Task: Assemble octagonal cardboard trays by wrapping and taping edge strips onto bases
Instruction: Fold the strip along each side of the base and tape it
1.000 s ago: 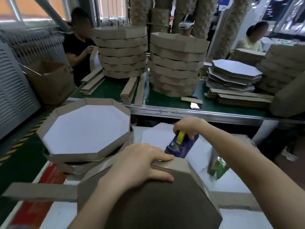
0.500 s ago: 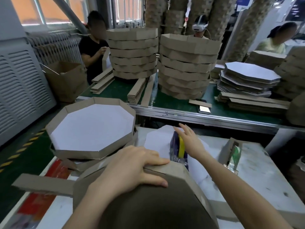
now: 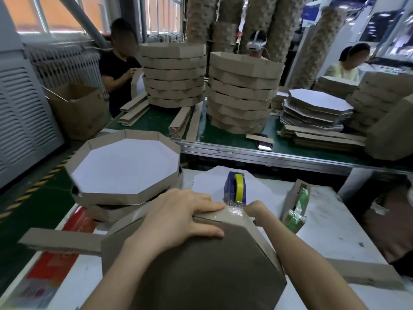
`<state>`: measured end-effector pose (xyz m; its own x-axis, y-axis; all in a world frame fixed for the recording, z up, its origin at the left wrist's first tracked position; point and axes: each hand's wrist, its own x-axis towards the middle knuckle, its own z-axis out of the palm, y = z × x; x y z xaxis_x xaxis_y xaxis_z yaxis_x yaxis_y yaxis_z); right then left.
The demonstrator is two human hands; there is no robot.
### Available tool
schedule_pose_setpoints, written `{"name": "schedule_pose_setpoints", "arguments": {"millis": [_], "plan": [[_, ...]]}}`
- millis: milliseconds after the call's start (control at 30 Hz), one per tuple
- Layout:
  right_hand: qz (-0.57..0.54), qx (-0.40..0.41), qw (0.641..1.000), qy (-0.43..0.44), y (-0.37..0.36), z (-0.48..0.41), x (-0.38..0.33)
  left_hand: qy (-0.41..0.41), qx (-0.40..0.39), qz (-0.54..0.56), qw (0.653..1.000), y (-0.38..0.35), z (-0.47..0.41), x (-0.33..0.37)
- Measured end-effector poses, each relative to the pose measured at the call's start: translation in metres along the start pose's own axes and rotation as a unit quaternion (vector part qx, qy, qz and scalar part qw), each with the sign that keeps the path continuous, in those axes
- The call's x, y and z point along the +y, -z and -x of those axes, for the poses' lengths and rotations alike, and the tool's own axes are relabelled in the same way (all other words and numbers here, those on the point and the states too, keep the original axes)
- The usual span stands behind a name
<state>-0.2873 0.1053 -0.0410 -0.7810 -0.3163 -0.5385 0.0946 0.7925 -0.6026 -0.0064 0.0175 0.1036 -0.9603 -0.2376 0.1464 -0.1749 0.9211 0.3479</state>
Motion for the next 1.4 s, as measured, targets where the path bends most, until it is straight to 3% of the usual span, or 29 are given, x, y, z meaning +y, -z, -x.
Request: {"name": "schedule_pose_setpoints", "arguments": {"millis": [200, 333, 500, 600, 700, 1067, 1400], "plan": [[-0.18, -0.058, 0.981, -0.048, -0.003, 0.0, -0.003, 0.003, 0.013, -0.021, 1.0, 0.007, 0.029, 0.001], [-0.288, -0.036, 0.954, -0.07, -0.003, -0.003, -0.007, 0.027, 0.026, 0.004, 0.999, 0.023, 0.042, -0.009], [-0.379, 0.002, 0.924, -0.047, -0.015, 0.005, -0.006, 0.024, 0.026, -0.072, 0.997, 0.027, 0.048, -0.014], [-0.414, 0.014, 0.91, -0.026, -0.02, 0.012, 0.007, 0.026, 0.036, -0.056, 0.997, 0.026, 0.048, -0.014], [-0.446, 0.018, 0.895, 0.004, -0.022, 0.015, 0.017, 0.03, -0.018, -0.043, 0.998, 0.026, 0.045, -0.013], [-0.414, 0.079, 0.902, 0.09, -0.038, 0.027, 0.052, 0.02, -0.025, -0.045, 0.998, 0.018, 0.046, -0.012], [-0.379, 0.044, 0.913, 0.145, -0.035, 0.008, 0.076, 0.025, -0.006, -0.035, 0.999, 0.015, 0.046, -0.012]]}}
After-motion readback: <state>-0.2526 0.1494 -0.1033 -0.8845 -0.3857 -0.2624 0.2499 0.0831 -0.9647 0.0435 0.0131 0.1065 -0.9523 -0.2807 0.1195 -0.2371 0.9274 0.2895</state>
